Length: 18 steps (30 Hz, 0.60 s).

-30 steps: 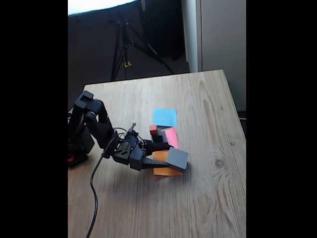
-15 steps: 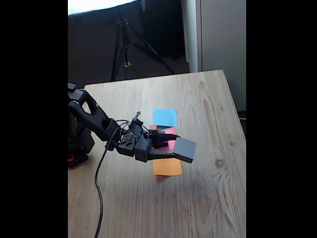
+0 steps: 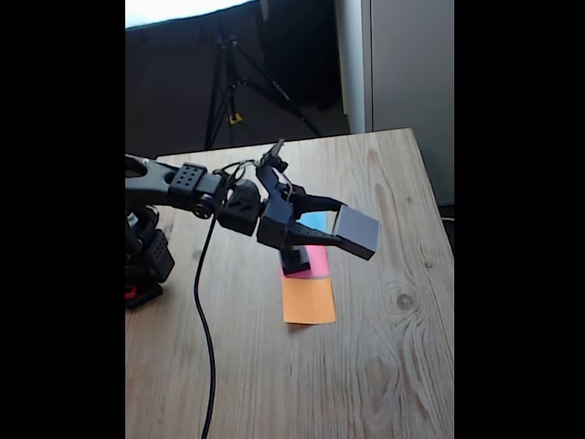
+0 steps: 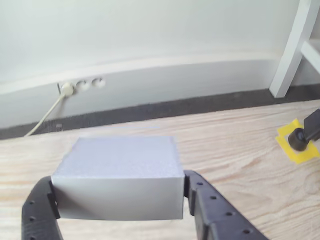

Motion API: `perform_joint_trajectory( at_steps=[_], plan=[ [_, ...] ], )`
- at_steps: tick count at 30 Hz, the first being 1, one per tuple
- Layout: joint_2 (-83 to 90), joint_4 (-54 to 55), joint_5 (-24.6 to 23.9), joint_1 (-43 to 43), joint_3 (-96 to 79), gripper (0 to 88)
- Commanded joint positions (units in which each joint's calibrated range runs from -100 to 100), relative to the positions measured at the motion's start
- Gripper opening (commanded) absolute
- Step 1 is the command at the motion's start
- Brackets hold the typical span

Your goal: Tower of hanoi

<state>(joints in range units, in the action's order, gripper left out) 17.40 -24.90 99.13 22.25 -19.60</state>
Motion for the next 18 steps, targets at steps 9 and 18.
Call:
perform_joint_trajectory(
  at_steps=[9,18],
  plan=[
    [11.29,-40.30,0.87,-13.35,28.42,22.3],
    [23.86,-52.60,0.87,-26.97,28.78,22.6]
  ],
)
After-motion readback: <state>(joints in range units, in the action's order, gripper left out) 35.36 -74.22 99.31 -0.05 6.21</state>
